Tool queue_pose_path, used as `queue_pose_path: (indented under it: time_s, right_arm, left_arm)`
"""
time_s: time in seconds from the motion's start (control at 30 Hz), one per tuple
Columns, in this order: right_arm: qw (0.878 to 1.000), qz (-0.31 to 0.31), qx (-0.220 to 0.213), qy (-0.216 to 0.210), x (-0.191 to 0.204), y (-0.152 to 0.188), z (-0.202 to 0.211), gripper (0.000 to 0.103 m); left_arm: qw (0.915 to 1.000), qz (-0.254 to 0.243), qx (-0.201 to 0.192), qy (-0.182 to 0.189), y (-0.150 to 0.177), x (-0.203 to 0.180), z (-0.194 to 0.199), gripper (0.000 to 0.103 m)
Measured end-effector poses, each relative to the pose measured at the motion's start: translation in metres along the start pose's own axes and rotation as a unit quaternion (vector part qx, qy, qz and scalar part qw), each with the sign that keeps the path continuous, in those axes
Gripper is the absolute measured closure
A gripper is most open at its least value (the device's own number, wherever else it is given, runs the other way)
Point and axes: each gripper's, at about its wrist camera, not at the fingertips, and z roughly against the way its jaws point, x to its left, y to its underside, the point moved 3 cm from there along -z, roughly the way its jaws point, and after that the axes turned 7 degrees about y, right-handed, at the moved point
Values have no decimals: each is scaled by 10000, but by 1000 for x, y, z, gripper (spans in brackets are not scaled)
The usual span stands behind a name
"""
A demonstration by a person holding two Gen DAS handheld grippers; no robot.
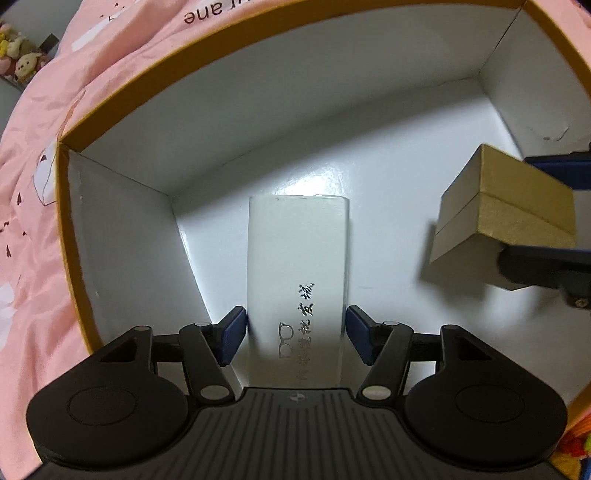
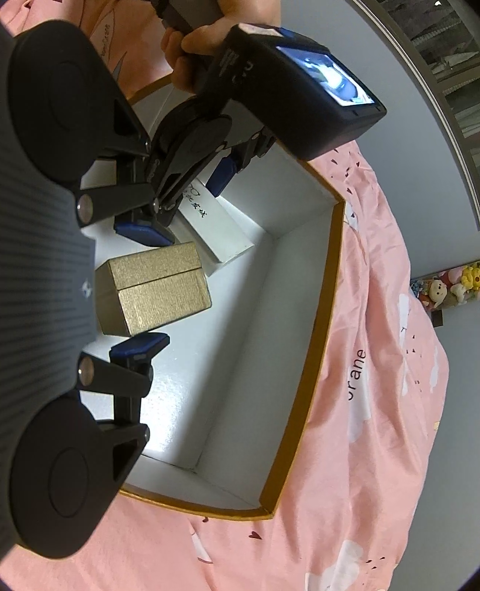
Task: Organize objects
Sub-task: 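Lower the white case into the orange box and open the left tool, then lower the gold box into the orange box and open the right tool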
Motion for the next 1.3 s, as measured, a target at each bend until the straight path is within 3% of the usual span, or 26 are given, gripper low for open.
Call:
queue_pose_path:
  time_s: [0.2,0.27,0.43,0.63,0.7,0.73,1.0,1.2,1.3]
  right_arm:
    - [9999,-63,84,-11,-7,0,-7,50]
    - [9999,-54,97,-6,-9,0,-7,50]
    - [9999,42,126,50,-12,-6,-11,50]
    - [9991,312,205,197,-14,-11,-18,50]
    - [9988,370,242,215,-15,-12,-20,50]
    - [9987,394,255,217,-16,-12,-21,50]
    - [9973,626,341,164,-13,-13,-31,50]
    - [9961,835,288,38,-5,-21,-41,50]
    - [9955,923,232,-28,-1,-25,-47,50]
  left_arm:
    - [9985,-511,-62,-166,-2,-4,0,28]
    - [9961,-771,-375,-198,-6,-6,12,27]
    - [9776,-1743,-1146,-280,-20,-19,36,25]
    - [9571,-2611,-1181,-420,-32,-35,22,34]
    - [9542,-2788,-978,-467,-34,-35,14,51]
    - [9533,-2850,-886,-456,-34,-35,10,54]
    - [9538,-2863,-707,-567,-36,-20,10,67]
    - [9612,-2615,-469,-742,-39,1,13,66]
    - [9659,-2467,-463,-640,-43,9,17,66]
